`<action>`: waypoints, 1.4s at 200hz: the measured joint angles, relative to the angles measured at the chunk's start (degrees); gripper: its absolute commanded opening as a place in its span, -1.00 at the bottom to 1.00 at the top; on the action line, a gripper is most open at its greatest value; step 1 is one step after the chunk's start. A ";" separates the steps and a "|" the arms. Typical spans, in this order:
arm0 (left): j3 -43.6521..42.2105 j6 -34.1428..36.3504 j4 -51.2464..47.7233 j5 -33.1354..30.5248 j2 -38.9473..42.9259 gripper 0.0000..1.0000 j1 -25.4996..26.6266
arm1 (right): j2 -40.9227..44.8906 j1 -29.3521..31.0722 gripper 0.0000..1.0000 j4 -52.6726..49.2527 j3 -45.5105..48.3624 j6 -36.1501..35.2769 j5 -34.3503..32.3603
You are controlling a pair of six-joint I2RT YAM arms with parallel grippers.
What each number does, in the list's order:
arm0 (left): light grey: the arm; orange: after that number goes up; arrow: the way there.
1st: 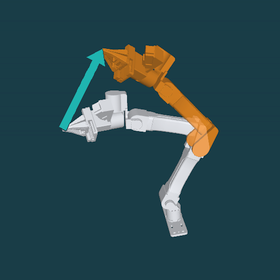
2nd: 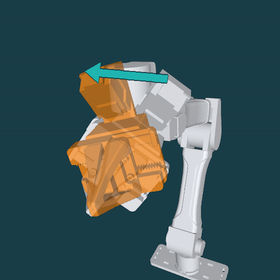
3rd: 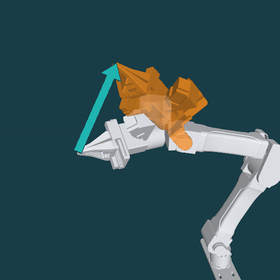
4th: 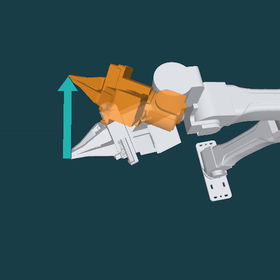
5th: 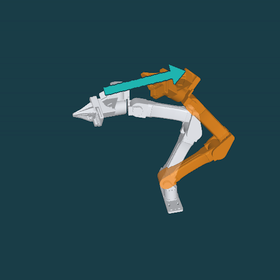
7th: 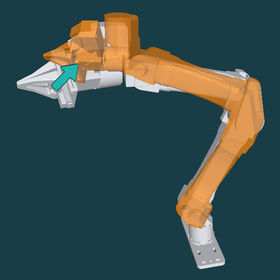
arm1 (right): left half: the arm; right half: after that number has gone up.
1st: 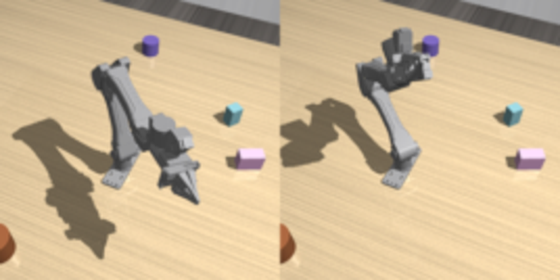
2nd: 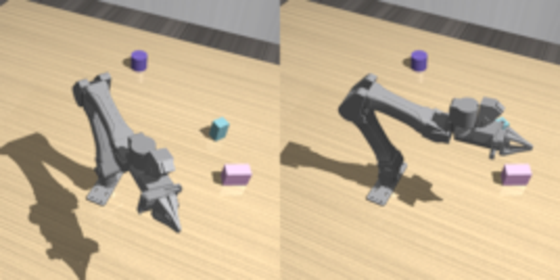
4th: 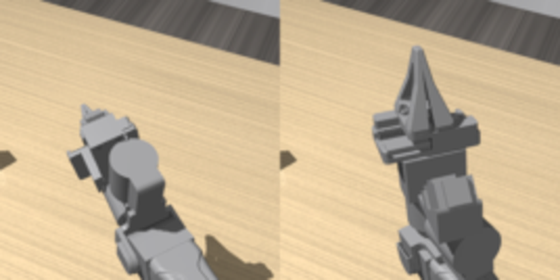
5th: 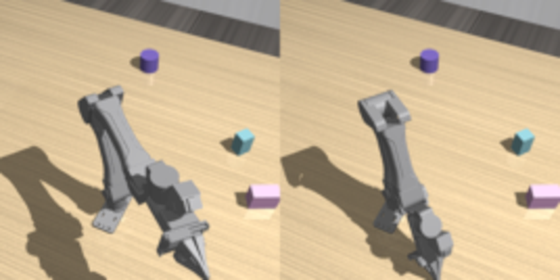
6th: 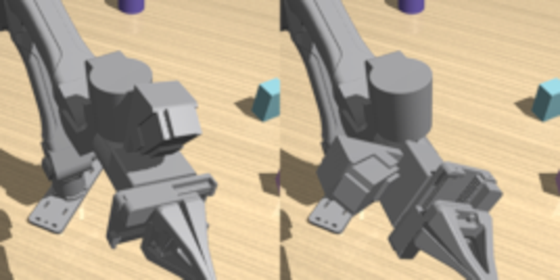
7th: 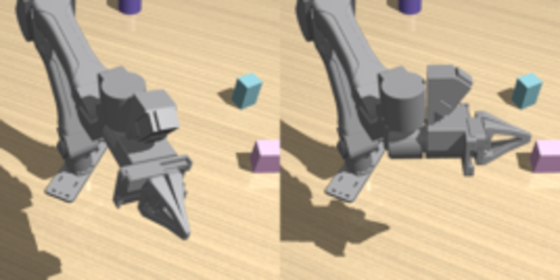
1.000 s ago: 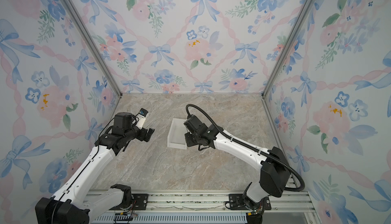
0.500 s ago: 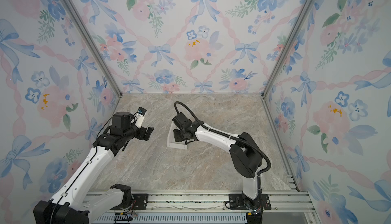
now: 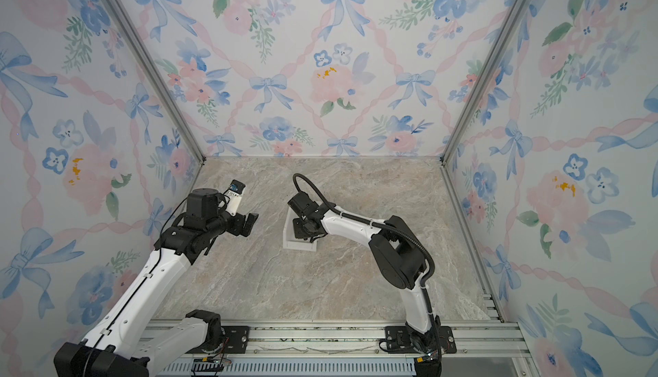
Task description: Put the screwdriver in the bin
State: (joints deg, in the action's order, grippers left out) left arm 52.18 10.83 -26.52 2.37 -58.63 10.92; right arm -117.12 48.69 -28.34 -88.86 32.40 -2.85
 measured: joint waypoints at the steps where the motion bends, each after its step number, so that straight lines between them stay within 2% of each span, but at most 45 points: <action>1: 0.00 0.00 -0.02 0.00 0.00 0.96 0.00 | -0.04 0.00 -0.74 -0.04 -0.04 0.00 0.00; 86: 0.00 -0.13 -0.02 0.48 0.48 0.96 0.00 | -4.76 0.00 -0.65 -1.75 -5.18 -0.04 -0.35; 155: 0.00 -0.13 0.00 0.52 -0.79 0.96 0.00 | -5.81 0.11 -0.18 -2.58 -5.27 -0.31 -0.42; 198: 0.00 -0.11 0.00 0.39 -1.60 0.96 0.00 | -5.68 0.46 -0.05 -3.78 -5.33 -0.72 -1.27; 240: 0.02 -0.11 0.02 -0.13 -2.54 0.96 0.04 | -2.29 1.07 0.00 -5.70 -6.64 -1.66 -3.04; 280: 0.52 -0.63 0.26 -1.14 -3.10 0.96 0.15 | 5.99 2.49 0.04 -6.82 -8.96 -3.41 -4.74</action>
State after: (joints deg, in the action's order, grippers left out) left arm 52.71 10.20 -26.26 1.23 -61.73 11.07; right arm -111.13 51.18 -35.16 -97.82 28.99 -7.60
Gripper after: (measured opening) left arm 0.979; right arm 0.510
